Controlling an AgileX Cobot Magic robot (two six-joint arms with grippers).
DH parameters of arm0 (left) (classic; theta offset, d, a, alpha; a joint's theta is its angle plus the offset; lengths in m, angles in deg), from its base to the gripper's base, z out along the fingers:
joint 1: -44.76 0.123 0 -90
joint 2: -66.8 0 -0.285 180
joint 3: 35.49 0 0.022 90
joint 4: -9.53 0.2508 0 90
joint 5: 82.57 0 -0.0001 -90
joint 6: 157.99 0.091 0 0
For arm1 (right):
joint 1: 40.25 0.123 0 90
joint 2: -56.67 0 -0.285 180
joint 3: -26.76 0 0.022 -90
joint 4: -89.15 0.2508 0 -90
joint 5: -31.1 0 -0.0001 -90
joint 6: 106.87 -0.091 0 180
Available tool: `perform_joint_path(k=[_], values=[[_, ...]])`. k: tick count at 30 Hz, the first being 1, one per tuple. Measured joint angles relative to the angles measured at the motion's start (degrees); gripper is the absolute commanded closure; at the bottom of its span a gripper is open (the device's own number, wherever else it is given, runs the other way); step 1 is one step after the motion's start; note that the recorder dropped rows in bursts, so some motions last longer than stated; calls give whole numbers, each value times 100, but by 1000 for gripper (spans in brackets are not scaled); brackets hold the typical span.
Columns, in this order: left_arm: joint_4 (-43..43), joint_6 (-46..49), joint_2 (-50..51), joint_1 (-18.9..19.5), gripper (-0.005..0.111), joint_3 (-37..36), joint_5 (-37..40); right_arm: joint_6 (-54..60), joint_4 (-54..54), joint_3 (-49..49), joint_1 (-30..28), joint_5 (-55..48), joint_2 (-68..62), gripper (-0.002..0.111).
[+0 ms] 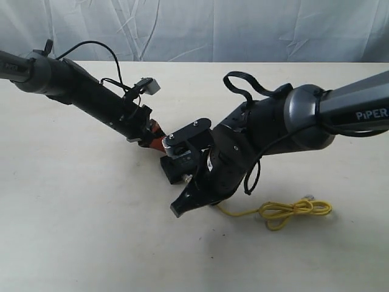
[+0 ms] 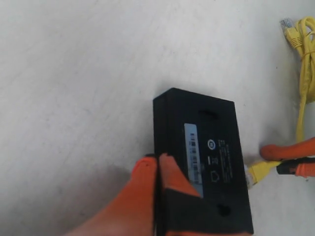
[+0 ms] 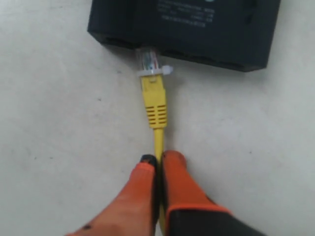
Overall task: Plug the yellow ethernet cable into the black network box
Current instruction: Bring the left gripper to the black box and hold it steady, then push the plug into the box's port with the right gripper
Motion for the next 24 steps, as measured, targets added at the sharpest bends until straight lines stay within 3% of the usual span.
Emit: perform_joint_path(k=[12, 24], values=[[0, -29, 0, 0, 107, 0, 0, -529, 0, 0, 0, 119, -13, 109], [249, -639, 0, 0, 107, 0, 130, -1017, 0, 0, 0, 118, -13, 109]])
